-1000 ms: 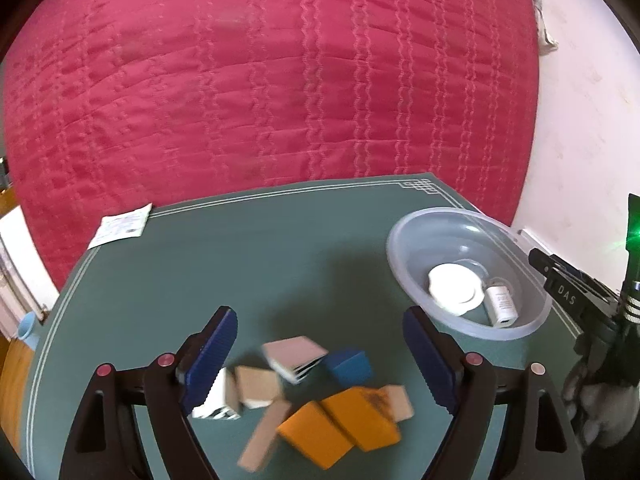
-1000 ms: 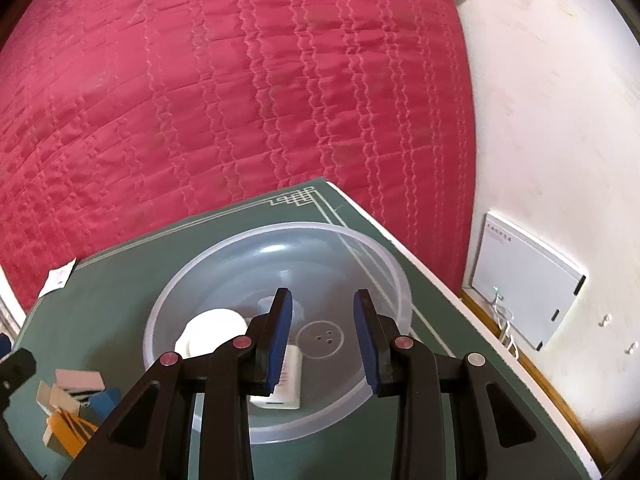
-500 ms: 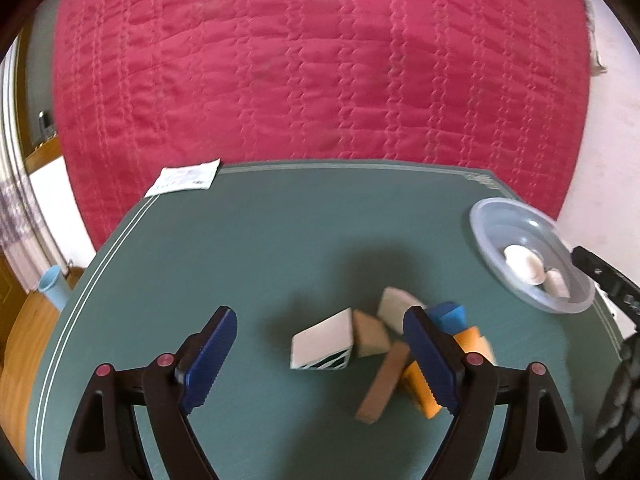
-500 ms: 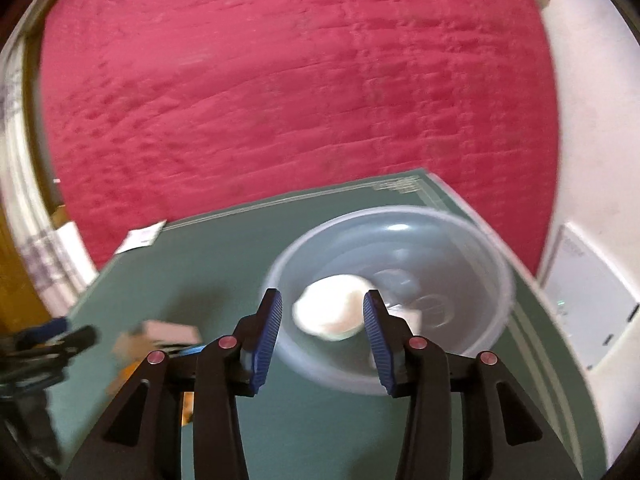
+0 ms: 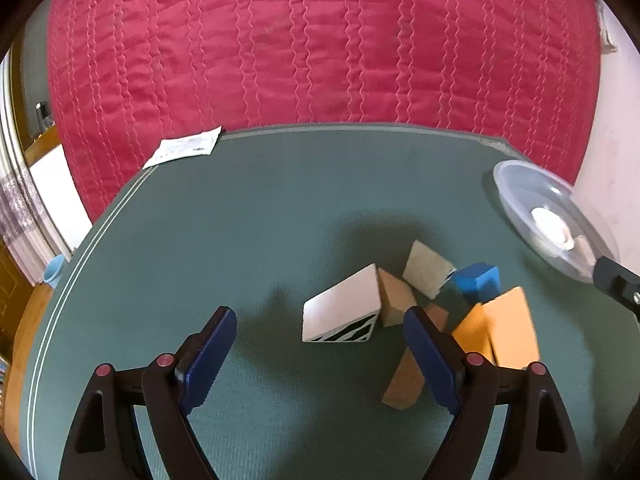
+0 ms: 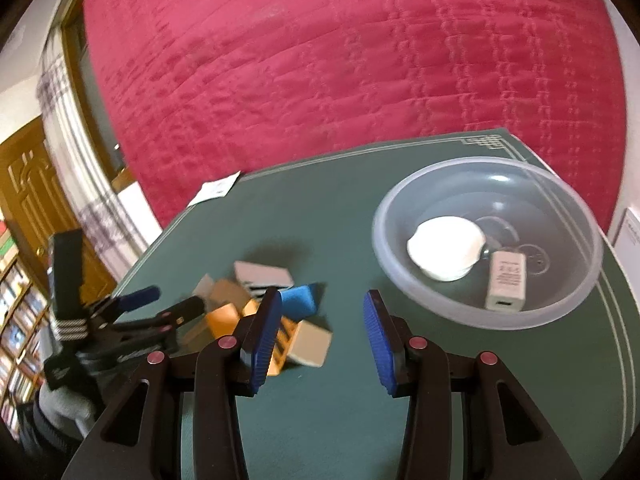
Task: Organize rigid objects
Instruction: 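Move the left tool back over the pile of wooden blocks, then grasp the pale pink block with the left tool and lift it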
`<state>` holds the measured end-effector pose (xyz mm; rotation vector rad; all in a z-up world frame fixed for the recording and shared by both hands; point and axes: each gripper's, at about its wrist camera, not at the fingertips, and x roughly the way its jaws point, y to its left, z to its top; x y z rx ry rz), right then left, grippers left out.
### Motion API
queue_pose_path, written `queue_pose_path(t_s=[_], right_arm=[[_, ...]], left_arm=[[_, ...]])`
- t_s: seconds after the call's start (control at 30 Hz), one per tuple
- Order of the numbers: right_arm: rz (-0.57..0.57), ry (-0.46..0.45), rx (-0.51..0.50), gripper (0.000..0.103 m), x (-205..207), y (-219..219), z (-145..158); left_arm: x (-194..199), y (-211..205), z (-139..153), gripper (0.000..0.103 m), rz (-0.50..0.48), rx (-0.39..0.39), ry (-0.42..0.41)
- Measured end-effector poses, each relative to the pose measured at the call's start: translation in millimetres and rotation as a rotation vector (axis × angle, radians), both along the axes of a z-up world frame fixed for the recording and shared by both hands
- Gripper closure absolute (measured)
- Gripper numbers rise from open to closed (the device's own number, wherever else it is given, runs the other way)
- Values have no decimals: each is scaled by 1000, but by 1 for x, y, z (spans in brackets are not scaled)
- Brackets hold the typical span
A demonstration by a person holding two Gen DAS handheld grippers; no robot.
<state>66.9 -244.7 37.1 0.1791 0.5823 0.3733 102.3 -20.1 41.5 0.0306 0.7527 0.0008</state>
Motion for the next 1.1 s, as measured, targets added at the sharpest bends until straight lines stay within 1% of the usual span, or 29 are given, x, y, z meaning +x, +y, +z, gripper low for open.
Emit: queue_pose_path(t_s=[0.13,0.23,0.5,0.6,0.8,0.93,1.1], right_arm=[[31,5,-11,59,-3,7,-3],[38,14,-18,59,-3,10,-6],[39,28,-24,59,-1,11,-9],[44,30,-30,59,-1,11,-11],[46,36,-33,59,1,12,-12],[46,42,-35,59,1,13,-14],[50,49,-40,59,3,14,-16]], left_arm=[[8,4,-4,15,10,-1,28],[14,7,-7,15,23,21,42],[21,15,-9,13,37,66,45],[26,15,-11,13,26,83,49],[38,11,-14,13,-61,76,75],[49,14,-15,13,-52,97,81],[59,18,-18,13,-55,77,115]])
